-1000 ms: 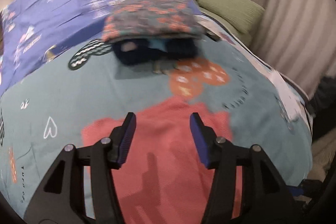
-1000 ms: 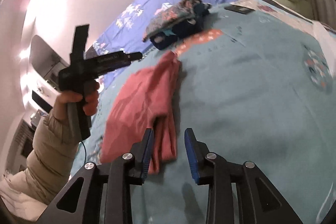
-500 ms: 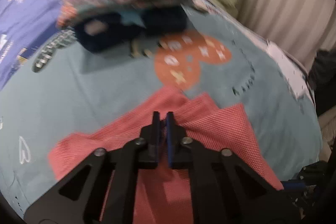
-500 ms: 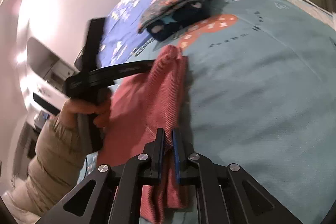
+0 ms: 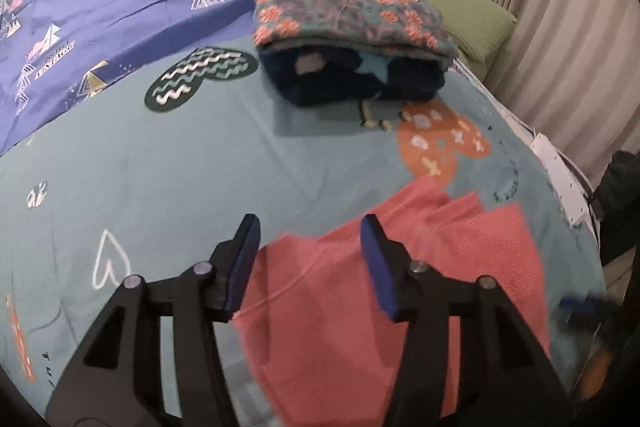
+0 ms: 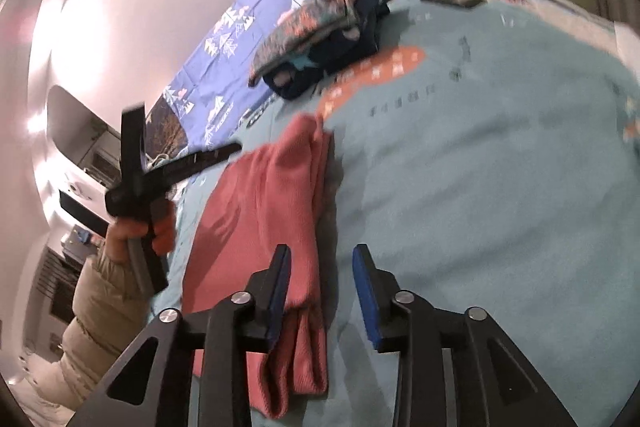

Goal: Fold small clothes

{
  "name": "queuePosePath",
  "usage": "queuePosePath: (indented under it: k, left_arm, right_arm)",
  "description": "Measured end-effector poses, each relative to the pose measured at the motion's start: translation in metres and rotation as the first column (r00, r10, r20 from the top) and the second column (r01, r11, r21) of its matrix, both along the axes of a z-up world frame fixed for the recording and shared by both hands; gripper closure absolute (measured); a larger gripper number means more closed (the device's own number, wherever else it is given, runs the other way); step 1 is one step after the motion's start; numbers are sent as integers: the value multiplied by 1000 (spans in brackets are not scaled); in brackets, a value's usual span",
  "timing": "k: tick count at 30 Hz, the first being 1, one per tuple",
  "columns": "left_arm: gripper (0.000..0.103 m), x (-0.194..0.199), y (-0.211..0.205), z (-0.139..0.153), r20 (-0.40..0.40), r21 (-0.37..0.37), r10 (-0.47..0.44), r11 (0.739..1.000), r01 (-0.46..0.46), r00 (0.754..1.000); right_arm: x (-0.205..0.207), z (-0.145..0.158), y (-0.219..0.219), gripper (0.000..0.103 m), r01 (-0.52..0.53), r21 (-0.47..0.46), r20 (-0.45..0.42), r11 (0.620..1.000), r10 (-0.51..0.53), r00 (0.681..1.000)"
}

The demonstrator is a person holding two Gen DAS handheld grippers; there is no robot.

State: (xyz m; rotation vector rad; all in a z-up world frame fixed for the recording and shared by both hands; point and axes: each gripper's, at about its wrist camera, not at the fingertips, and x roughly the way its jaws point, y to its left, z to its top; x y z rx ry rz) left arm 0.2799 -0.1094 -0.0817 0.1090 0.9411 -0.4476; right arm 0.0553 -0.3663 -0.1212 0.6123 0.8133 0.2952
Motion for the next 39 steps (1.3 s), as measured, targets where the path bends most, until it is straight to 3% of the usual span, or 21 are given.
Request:
queuePosePath:
  k: [4,5,7,9,11,12,13,15,20,22,23,24,26,27,28,29,31,33,34,36,39]
  left_arm:
    - [47,5,17,-14,-46,-29,25,999,-26,999]
    - [53,4,18,-16,-54,-42,16,999,-18,998]
    - [84,2,19,-18,-59,-57,-11,998,8,998]
    - [94,2,21,-18,-68,-90,3,996,-9,998]
    - [95,-5,26,-14,-24,-96,46,994,-48,999]
    - [96,-7,28,-13,-5,-86,55,995,-55,998]
    - [96,-9,30,-14,31,-44,72,997,-71,997]
    - [97,-3,43,-25,-4,-40,85,996,-85,996]
    - [97,-7,61,-17,-11,-181,81,980,-82,997]
    - [96,-12,59,-9,-2,-198,67,978,-66,998]
    - [89,-16,57,-6,6,-202,50,978,-48,999]
    - [72,-17,54,-6,1,-198,36,980,-35,999]
    - [59,-18,45,-16,-35,-165,6,986,-12,999]
    - [63,-18,41,-20,-38,-144,2,989,-8,999]
    - [75,-19,37,-25,-34,-118,-3,993,-2,999]
    - [101,-19,34,-29,-17,-90,2,996,-4,1000]
    - [101,-18,40,-29,4,-119,20,993,-20,1000]
    - [103,-10,54,-32,74,-26,137,990,-135,988]
    - [103,-2,66,-38,55,-9,193,981,-193,980]
    - [103,2,90,-44,-41,-120,230,965,-233,972]
    - [102,-17,98,-30,-24,-192,179,965,-180,984]
  right_arm:
    - [37,16,5,64,-57,-64,6,996,57,998]
    - [45,19,8,63,-69,-79,7,994,70,998]
    - [71,23,16,61,-112,-89,0,990,112,994]
    - [93,21,21,57,-135,-75,-23,988,134,991]
    - [115,15,30,60,-146,-84,-47,986,142,989]
    - [126,10,36,73,-119,-153,-76,981,108,991]
    - [136,4,39,78,-76,-250,-94,965,54,994]
    - [148,-10,37,79,-6,-347,-102,938,-31,994]
    - [136,-4,13,78,-2,-176,-61,984,-9,998]
    - [129,5,9,77,-24,-125,-42,992,19,999]
    - [126,9,9,75,-45,-99,-35,994,42,999]
    - [125,12,12,69,-83,-65,-30,994,81,996]
    - [131,14,21,64,-141,-34,-42,989,139,989]
    - [135,12,27,67,-159,-44,-53,986,156,986]
    - [139,11,34,78,-165,-72,-64,984,160,985]
    - [144,9,40,98,-164,-118,-67,979,157,985]
    - [152,8,48,99,-113,-218,-50,969,105,993]
    - [159,1,47,99,-60,-325,-29,944,53,998]
    - [163,-7,46,99,-36,-377,-39,926,23,999]
    - [166,-18,36,98,-33,-321,-56,946,15,998]
    - [153,-6,13,95,-7,-192,-22,981,3,1000]
